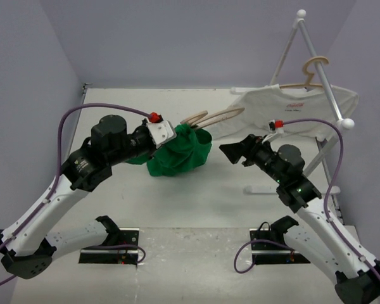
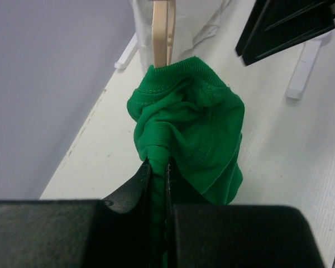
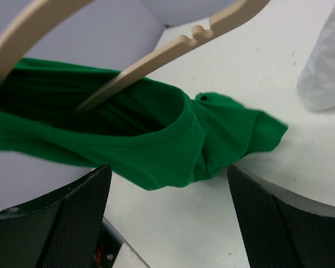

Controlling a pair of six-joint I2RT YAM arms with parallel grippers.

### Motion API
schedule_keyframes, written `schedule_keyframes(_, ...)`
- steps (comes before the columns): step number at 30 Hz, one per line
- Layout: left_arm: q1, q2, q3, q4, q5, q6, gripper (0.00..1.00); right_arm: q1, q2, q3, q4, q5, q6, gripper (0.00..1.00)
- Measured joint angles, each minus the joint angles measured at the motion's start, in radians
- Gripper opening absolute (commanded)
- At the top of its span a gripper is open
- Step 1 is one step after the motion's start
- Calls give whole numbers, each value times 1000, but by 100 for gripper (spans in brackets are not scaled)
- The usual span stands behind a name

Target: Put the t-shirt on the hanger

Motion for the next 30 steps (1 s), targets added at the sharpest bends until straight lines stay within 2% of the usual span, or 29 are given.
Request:
schedule_keyframes(6, 0, 59, 1, -8, 62, -12, 0, 1, 116, -26, 95, 21, 145, 75)
schedule_keyframes(18, 0, 71, 1, 0, 104, -34, 0, 59, 264, -103, 263, 61, 233, 65)
schedule_keyframes(19, 0, 73, 1, 0, 104, -35, 0, 72, 274, -115, 267, 61, 236, 62)
schedule_keyframes(21, 0, 77, 1, 0, 103, -35, 0, 97, 284, -136, 278, 64, 237, 49)
schedule_keyframes(22, 0, 79, 1, 0, 103, -35, 0, 106, 285, -147, 287, 69, 239, 37)
schedule_keyframes(24, 0, 81, 1, 0, 103, -35, 0, 117, 291, -166, 299, 81, 244, 7)
schedule_keyframes(25, 0, 81, 1, 0, 103, -36, 0, 118, 295, -172, 301, 88, 241, 0)
schedule_keyframes(30, 0, 80, 3, -5, 103, -55, 0, 110, 295, -168, 258, 168, 229, 0)
